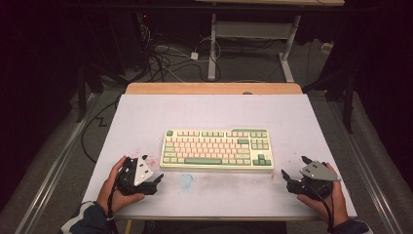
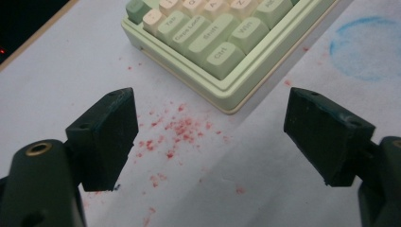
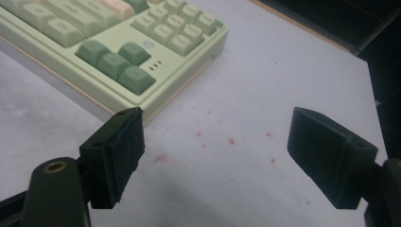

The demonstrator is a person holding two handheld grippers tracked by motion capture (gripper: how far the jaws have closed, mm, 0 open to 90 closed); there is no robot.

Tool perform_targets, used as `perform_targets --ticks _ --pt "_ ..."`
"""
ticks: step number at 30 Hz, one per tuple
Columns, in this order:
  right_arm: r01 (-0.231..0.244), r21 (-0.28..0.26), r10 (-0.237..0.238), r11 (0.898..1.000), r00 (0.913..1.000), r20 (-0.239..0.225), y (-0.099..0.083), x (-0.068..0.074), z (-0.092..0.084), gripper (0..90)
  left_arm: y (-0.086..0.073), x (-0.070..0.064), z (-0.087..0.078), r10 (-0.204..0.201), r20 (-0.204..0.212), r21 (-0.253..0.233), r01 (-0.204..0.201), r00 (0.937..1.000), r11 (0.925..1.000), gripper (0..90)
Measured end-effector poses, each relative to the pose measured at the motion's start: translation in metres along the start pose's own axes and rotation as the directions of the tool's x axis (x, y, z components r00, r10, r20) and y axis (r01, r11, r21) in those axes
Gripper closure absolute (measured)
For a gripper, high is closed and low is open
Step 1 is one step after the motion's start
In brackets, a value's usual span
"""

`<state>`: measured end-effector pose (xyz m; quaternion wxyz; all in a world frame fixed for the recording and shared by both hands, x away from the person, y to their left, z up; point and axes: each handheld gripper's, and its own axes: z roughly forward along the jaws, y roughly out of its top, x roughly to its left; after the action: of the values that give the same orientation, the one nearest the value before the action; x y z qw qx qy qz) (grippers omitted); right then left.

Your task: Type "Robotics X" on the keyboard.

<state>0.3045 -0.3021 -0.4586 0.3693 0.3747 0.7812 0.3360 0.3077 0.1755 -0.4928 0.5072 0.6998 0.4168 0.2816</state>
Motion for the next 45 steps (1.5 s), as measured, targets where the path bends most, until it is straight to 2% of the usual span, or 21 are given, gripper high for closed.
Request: perform_targets --ticks 4,8,20,28,45 --pt "-0.015 -0.004 0.015 1.000 0.9998 -0.008 0.000 0.000 0.001 20.3 -0.002 -0.004 0.000 -0.004 0.002 -0.005 0.004 1.0000 1.0000 17.0" --pt "0.022 -0.021 -0.023 1.000 0.9996 -0.014 0.004 0.007 -0.001 20.3 -0.002 -0.005 -0.002 0.002 0.006 -0.014 -0.002 1.0000 0.9999 17.0" --pt "0.029 -0.031 -0.030 0.999 0.9995 -0.014 0.008 0.012 -0.004 20.2 -0.002 -0.005 -0.004 -0.002 0.022 -0.013 0.002 0.9997 0.9999 17.0" --pt "0.019 -0.037 -0.019 0.999 0.9998 -0.007 0.007 0.009 -0.006 20.2 -0.002 -0.007 -0.002 -0.005 0.032 -0.007 0.006 0.9995 1.0000 17.0" --pt "0.032 -0.030 -0.032 0.999 0.9994 -0.015 0.006 0.010 -0.004 20.3 -0.002 -0.007 0.002 -0.005 0.035 0.007 0.005 0.9994 1.0000 17.0"
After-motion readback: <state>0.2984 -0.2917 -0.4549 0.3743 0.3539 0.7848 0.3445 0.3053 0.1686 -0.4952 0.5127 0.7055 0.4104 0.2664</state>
